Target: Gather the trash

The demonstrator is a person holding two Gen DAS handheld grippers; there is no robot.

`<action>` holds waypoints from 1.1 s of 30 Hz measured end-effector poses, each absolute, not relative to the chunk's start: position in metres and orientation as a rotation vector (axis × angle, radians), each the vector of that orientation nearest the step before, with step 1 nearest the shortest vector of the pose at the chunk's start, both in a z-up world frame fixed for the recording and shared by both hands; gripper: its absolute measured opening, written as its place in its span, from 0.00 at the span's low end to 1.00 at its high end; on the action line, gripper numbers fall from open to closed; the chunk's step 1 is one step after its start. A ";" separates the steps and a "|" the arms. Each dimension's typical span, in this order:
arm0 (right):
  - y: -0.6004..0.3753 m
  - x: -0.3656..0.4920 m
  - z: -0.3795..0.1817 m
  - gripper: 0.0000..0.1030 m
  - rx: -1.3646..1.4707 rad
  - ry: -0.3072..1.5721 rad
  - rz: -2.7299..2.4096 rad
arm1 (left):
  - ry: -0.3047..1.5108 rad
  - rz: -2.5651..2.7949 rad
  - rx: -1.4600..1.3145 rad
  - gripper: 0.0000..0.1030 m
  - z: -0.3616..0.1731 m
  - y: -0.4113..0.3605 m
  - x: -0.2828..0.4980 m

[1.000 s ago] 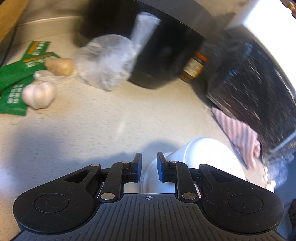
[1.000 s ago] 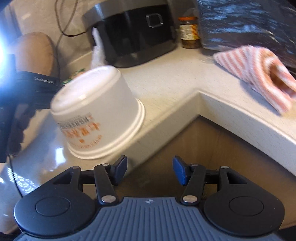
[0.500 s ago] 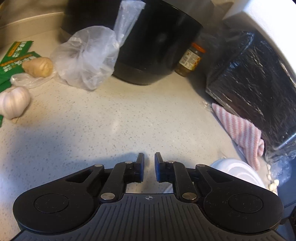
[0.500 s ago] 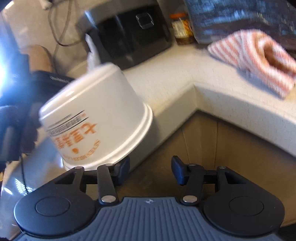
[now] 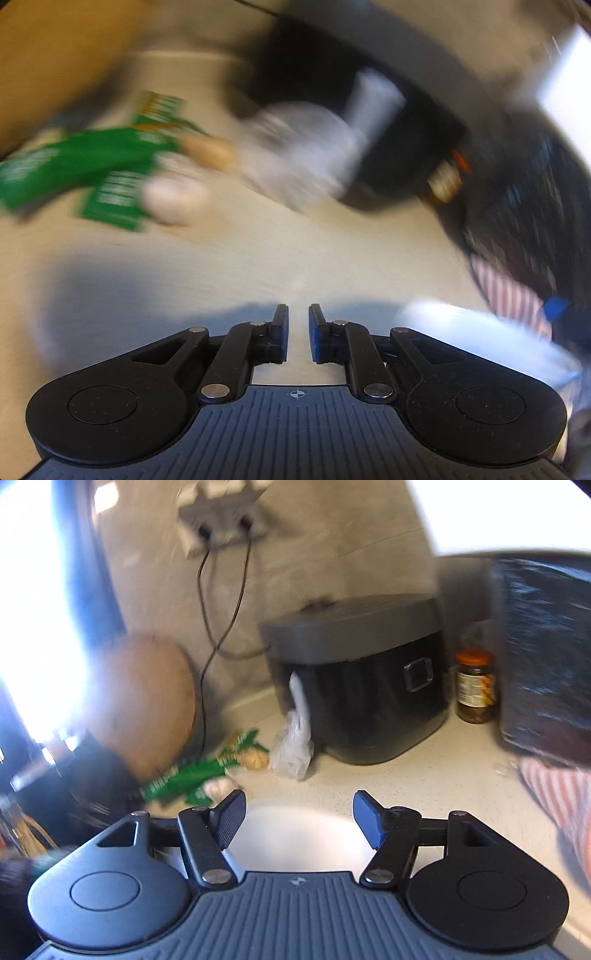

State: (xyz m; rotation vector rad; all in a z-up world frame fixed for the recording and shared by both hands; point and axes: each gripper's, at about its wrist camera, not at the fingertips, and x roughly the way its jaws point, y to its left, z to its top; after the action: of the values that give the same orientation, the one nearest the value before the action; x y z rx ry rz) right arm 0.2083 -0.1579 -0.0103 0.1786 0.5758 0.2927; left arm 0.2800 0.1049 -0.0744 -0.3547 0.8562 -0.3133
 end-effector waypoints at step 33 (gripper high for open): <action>-0.171 0.183 -0.064 0.75 0.301 0.774 0.264 | 0.907 -0.400 -0.289 0.22 -0.053 0.070 0.194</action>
State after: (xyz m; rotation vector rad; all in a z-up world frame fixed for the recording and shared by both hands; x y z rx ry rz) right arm 0.1827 -0.1714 -0.0644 0.3010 0.7739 0.2640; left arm 0.1939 0.0699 -0.0529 -0.2895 0.9074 -0.4004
